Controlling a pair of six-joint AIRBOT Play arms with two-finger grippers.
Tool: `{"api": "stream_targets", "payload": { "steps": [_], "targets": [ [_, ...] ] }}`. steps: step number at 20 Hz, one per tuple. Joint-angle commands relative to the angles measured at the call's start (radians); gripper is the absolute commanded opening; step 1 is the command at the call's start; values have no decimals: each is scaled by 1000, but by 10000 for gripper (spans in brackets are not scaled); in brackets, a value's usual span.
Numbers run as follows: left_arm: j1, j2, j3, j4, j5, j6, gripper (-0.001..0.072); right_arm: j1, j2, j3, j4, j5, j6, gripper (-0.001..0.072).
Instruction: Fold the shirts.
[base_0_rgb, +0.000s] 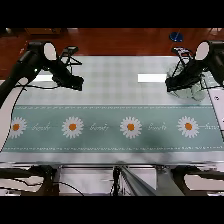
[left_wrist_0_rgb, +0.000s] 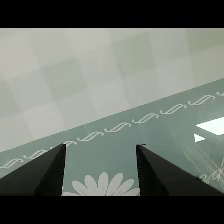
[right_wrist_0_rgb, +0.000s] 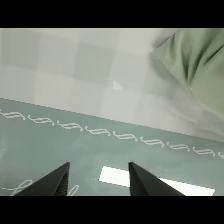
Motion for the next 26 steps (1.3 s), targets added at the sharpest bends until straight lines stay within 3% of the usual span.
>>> {"api": "stream_targets", "payload": {
  "steps": [1,26],
  "targets": [
    [0,0,0,0,0,0,507,0,0,1,0,0,0,432],
    [-2,-12,0,-34,6,0,508,0,0,1,1,12,1,432]
  ]
}}
